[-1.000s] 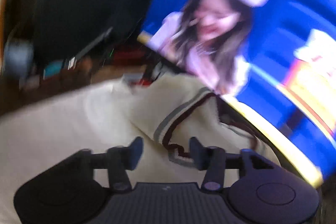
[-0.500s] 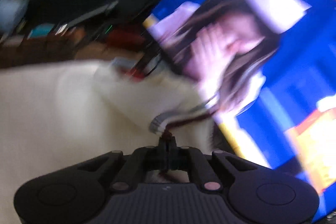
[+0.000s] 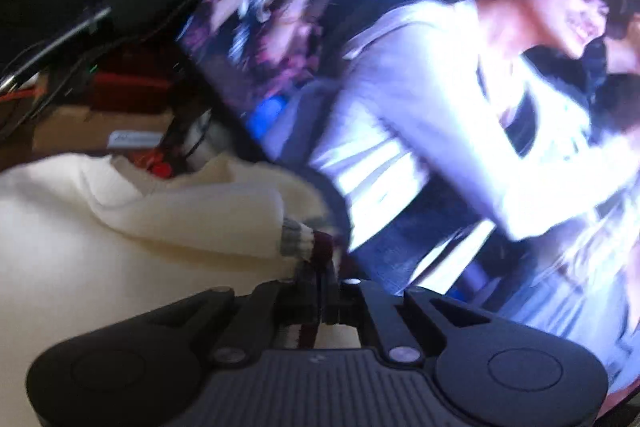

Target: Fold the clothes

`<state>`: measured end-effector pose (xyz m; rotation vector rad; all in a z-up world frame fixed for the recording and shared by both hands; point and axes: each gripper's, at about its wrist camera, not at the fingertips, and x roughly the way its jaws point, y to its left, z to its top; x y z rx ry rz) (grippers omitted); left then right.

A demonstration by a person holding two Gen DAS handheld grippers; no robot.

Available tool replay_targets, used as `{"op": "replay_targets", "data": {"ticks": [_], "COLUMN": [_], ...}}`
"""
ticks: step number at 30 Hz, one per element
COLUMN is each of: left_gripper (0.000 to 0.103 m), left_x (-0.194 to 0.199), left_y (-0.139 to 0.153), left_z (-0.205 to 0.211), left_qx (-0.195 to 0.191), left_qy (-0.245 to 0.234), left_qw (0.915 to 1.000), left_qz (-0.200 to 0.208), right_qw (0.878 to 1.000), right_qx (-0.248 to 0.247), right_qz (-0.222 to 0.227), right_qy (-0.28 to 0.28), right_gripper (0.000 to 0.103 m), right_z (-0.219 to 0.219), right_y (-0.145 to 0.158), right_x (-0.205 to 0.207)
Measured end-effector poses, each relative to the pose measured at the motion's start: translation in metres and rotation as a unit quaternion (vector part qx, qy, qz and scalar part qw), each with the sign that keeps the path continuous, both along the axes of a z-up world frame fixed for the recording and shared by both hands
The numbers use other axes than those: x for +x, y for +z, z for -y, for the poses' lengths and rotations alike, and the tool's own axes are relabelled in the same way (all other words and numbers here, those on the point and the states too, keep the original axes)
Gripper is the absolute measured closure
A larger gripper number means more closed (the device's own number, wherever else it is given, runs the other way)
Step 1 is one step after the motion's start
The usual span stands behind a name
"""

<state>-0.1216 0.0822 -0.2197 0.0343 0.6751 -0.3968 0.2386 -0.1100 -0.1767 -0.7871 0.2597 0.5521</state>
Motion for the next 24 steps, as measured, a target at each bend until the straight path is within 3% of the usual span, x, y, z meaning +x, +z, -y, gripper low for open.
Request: {"op": "replay_targets", "data": {"ticks": [4, 7, 8, 12, 13, 18, 21, 24], "left_gripper": [0.049, 0.049, 0.049, 0.049, 0.049, 0.049, 0.049, 0.049], "left_x": [0.002, 0.002, 0.001, 0.002, 0.003, 0.021, 0.027, 0.031], "left_y": [-0.002, -0.002, -0.001, -0.001, -0.001, -0.008, -0.010, -0.012], "left_z": [0.000, 0.002, 0.004, -0.003, -0.005, -0.005, -0.004, -0.002], "left_qx": [-0.017, -0.007, 0.000, 0.005, -0.001, -0.003, -0.004, -0.001], "left_qy": [0.001, 0.001, 0.002, 0.009, 0.009, 0.003, 0.000, -0.005], "left_qw": [0.9998, 1.0000, 1.0000, 0.9999, 1.0000, 0.9999, 0.9998, 0.9997], "left_qz": [0.000, 0.003, 0.004, 0.000, -0.001, -0.015, -0.021, -0.025], "right_qw": [1.000, 0.999, 1.000, 0.998, 0.997, 0.992, 0.990, 0.983], "right_qx": [0.022, -0.029, -0.015, 0.047, 0.061, 0.105, 0.119, 0.136], "right_qz": [0.004, -0.002, -0.006, -0.010, -0.008, -0.009, -0.044, -0.099], "right_qy": [-0.010, -0.025, -0.027, -0.048, -0.056, -0.073, -0.058, -0.066], "right_gripper": [0.102, 0.101, 0.099, 0.067, 0.066, 0.056, 0.047, 0.047], "right_z": [0.000, -0.005, 0.001, 0.035, 0.045, 0.104, 0.134, 0.162], "right_y": [0.007, -0.006, -0.002, 0.019, 0.025, 0.042, 0.031, 0.001], "right_x": [0.007, 0.012, 0.009, -0.011, -0.017, -0.089, -0.155, -0.224]}}
